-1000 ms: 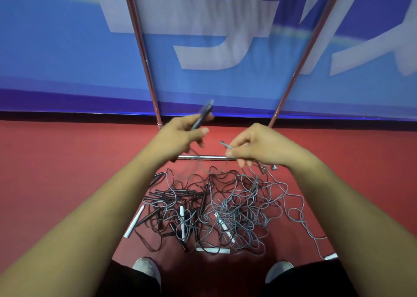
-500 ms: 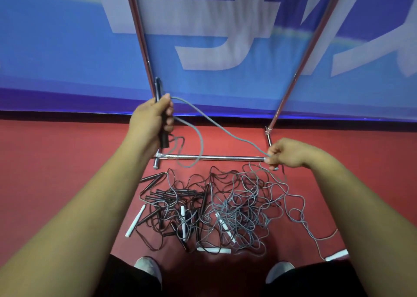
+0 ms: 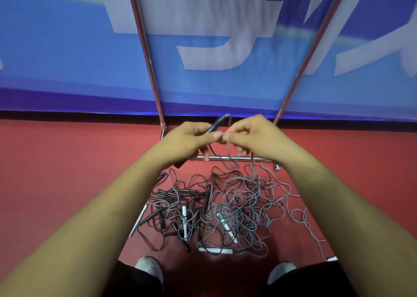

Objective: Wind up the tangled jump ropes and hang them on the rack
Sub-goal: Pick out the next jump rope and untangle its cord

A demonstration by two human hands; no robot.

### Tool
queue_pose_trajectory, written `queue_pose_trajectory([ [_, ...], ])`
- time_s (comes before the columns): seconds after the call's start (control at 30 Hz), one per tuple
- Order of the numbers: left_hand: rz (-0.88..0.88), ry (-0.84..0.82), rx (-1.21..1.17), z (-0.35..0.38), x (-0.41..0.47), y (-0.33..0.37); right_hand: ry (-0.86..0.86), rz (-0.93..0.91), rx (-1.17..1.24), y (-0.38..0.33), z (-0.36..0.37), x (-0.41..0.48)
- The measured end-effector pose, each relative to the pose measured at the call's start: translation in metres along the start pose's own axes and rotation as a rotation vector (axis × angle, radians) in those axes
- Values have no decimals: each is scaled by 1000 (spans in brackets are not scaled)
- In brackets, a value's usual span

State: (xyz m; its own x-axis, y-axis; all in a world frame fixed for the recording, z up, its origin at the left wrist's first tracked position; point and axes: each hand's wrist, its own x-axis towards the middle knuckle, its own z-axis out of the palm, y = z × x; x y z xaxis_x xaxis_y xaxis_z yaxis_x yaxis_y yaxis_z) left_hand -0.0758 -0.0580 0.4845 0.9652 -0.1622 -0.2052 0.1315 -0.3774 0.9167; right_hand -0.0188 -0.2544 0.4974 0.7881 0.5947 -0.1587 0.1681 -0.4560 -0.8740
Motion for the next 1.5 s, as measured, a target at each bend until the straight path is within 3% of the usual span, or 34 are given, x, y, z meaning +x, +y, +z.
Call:
queue_pose_trajectory([
  [0.07,13,17,0,4,3,0,35,-5,2,4,-6,1],
  [0.2,18,306,-521,-9,11,-2,-121,94,-205,39,-24,2],
  [0.27,10,375,-600,-15,13,-4,-157,193,-149,60,-35,1],
  [0.4,-105,420,-560,-6,14,-11,-85,193,-188,71,-48,1],
  [0.5,-169,585,-231,-11,13,-13,26,71,25,52,-46,-1],
  [0.57,-110,624,-116,-16,11,-12,60,0,149,35,-41,-3],
  [0.63,-3,553,-174,-12,7,-4,39,-58,123,21,-33,-6],
  [0.7,68,367,-225,-3,4,6,-17,-96,43,10,-21,-7],
  [0.8,36,-9,-183,9,2,9,20,-111,74,2,-11,-5],
  [0.87,23,-58,-221,13,3,6,41,-107,125,5,-14,-2],
  [0.93,26,104,-436,9,8,7,-51,-70,121,15,-23,-3],
  [1.03,44,368,-777,-15,13,4,-257,135,-22,49,-39,-5],
  [1.13,-10,491,-862,-34,13,-6,-268,317,-239,88,-54,-9],
  [1.2,-92,554,-768,-37,12,-14,-175,331,-267,94,-57,-9],
  [1.33,-184,634,-106,-33,8,-23,-12,167,-24,58,-50,-5],
  [1.43,-88,524,-105,-22,6,-14,-28,49,-2,25,-39,-5],
  [1.5,-14,325,-171,-10,3,-2,-65,18,29,9,-29,-8],
])
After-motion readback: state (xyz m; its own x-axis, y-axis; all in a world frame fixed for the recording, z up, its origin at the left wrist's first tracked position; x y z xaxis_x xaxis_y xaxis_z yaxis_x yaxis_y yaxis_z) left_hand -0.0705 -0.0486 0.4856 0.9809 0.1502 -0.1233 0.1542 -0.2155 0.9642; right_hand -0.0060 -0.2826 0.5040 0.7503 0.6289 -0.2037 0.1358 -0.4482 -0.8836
